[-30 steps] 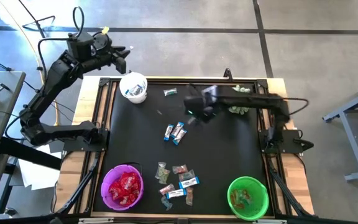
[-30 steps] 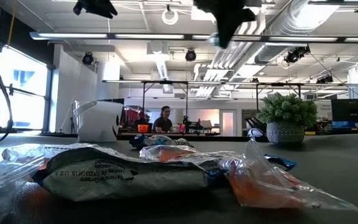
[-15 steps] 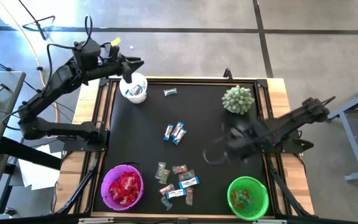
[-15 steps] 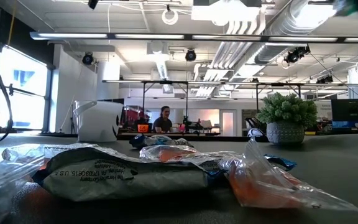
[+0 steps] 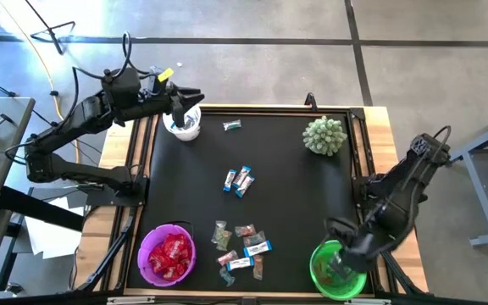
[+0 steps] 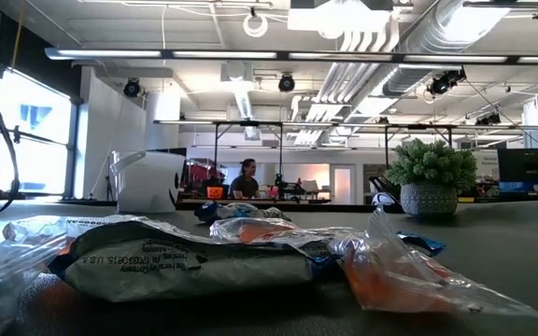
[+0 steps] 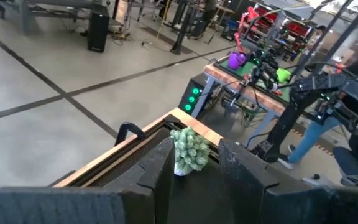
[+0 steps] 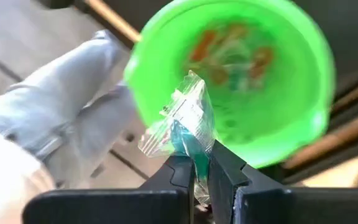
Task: Sort candy
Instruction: Put the blue gummy into the green bucket
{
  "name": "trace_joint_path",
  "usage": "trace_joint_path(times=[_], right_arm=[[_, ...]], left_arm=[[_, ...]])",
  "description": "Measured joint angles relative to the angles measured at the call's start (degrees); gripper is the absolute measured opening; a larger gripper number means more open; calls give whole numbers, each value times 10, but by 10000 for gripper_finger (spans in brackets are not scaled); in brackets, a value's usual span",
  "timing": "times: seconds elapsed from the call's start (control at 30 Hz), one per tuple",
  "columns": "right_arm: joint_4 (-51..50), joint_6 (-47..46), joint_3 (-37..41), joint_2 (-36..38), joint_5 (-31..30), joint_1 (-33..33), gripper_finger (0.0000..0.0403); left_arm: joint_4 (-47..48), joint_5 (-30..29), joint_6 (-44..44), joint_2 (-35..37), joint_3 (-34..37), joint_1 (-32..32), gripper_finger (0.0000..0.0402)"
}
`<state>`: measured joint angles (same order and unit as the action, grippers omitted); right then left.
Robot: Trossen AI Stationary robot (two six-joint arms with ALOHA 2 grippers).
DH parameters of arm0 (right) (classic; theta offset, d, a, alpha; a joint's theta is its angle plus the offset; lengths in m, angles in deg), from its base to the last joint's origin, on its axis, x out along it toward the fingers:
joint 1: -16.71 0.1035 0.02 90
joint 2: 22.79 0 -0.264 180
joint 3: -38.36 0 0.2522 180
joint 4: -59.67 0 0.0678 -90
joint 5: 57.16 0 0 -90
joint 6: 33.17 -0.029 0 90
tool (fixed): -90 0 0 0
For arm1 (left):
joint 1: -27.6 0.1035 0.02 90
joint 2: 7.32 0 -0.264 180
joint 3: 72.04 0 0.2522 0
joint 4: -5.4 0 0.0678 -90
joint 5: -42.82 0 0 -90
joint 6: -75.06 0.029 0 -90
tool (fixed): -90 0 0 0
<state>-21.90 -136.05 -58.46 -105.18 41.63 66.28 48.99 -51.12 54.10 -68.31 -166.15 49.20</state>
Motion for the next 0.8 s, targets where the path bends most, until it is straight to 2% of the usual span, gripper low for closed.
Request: trace_joint_path(times=[0.13,0.43,0.57,0.7,0.8], right_arm=[[29,-19,0,-7,-60,21,28],[27,29,0,-26,-26,29,119],[1,64,0,-26,-27,9,144],[-30,143,-2,-26,-31,-29,149],[-64,248,-2,-26,-64,-68,149]], left_arm=[[0,-17,0,-6,0,-22,113],[1,-28,0,-29,0,-33,113],[3,-28,3,-35,0,-33,113],[2,-28,22,-35,0,-33,113],[3,-28,43,-35,0,-33,113]])
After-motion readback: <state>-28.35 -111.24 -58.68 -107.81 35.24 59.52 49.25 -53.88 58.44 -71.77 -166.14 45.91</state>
